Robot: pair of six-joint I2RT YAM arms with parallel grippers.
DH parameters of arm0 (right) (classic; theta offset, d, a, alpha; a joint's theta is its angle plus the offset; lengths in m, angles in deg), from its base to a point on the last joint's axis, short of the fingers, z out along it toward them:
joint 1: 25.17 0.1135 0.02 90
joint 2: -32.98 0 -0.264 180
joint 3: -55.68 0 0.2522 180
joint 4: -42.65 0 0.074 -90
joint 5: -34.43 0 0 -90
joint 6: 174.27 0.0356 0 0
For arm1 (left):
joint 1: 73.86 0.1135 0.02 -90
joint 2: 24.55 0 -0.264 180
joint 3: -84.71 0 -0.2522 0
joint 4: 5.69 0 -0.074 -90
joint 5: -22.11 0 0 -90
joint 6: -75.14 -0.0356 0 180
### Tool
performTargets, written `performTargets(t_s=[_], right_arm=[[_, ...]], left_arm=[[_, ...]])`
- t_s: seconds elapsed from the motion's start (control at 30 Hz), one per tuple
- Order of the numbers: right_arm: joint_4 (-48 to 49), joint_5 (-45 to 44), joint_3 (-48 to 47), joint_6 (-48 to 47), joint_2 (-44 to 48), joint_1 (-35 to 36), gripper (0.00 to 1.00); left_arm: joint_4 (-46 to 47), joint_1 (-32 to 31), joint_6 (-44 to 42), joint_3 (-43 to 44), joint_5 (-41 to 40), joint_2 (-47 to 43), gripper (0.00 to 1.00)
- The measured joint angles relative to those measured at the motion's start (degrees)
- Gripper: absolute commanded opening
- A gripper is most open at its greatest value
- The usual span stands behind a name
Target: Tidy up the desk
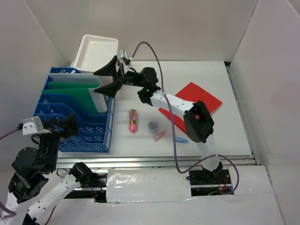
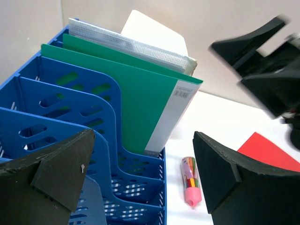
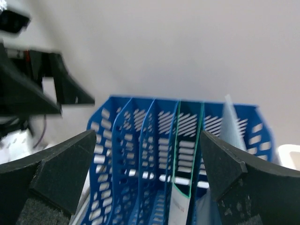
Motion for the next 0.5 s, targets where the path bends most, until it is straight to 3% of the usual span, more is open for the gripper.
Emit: performTargets(t_s=[0.13,0.33,0.5], right_arm=[[-8.1,-9.9,8.4,-3.9,11.9,0.0,1.00],[-30.9,-38.5,18.0,-6.4,36.0,-2.0,1.00],[-40.8,-50.4,40.4,2.7,58.2,-15.5,1.00]], left_arm=[[-1.1,0.0,0.3,2.0,-0.1,4.1,1.00],[-5.7,0.0,3.1,11.4,0.9,16.6,1.00],[-6.6,0.0,4.7,15.9,6.3,25.5,1.00]])
